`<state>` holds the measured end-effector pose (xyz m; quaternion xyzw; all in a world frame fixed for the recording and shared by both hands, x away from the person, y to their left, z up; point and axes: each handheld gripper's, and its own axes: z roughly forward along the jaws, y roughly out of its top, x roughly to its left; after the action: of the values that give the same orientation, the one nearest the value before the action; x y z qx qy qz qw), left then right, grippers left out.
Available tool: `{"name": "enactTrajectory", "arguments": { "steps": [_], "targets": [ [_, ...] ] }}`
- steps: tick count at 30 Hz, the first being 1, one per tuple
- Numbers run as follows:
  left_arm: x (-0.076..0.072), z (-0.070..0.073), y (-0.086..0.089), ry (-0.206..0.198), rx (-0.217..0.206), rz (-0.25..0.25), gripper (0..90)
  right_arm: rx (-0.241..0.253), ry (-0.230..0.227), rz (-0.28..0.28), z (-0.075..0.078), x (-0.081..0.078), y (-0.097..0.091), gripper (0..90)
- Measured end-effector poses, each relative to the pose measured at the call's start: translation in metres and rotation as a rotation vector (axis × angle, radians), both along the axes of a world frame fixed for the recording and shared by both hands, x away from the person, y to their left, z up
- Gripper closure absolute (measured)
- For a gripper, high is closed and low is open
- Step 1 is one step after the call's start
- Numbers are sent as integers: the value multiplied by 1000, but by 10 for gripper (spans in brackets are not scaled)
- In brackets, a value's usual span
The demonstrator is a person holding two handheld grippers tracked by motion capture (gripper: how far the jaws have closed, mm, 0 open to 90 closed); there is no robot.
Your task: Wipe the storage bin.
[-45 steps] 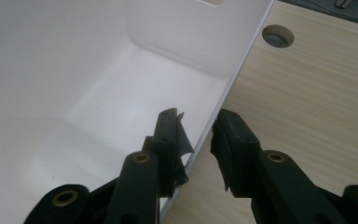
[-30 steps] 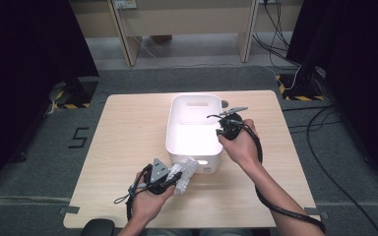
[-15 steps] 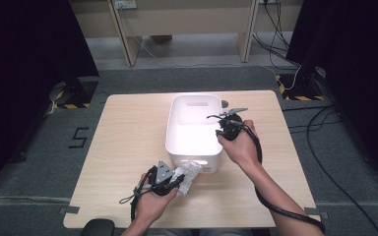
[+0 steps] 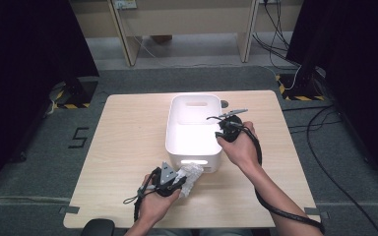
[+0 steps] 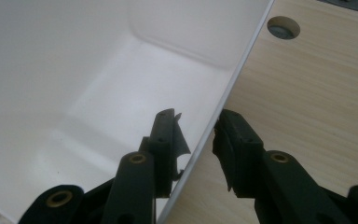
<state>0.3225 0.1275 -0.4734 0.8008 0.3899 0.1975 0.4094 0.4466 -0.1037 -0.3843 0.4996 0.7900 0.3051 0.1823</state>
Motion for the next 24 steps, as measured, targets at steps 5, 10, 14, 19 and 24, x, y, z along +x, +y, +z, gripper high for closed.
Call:
{"name": "enactTrajectory", "arguments": {
  "steps": [5,10,14,19,24],
  "targets": [
    [1,0,0,4,0,0,744,50,3,4,3,-3,-4,671],
    [0,1,0,4,-7,2,743,59,-27,7,3,-8,-7,706],
    [1,2,-1,3,-11,3,744,71,-38,0,2,-11,-7,710],
    [2,2,-1,9,-20,2,744,75,-65,4,0,-14,-7,711],
    [3,-2,-2,23,-1,-8,743,75,-66,5,0,-15,-7,712]
  ]
}}
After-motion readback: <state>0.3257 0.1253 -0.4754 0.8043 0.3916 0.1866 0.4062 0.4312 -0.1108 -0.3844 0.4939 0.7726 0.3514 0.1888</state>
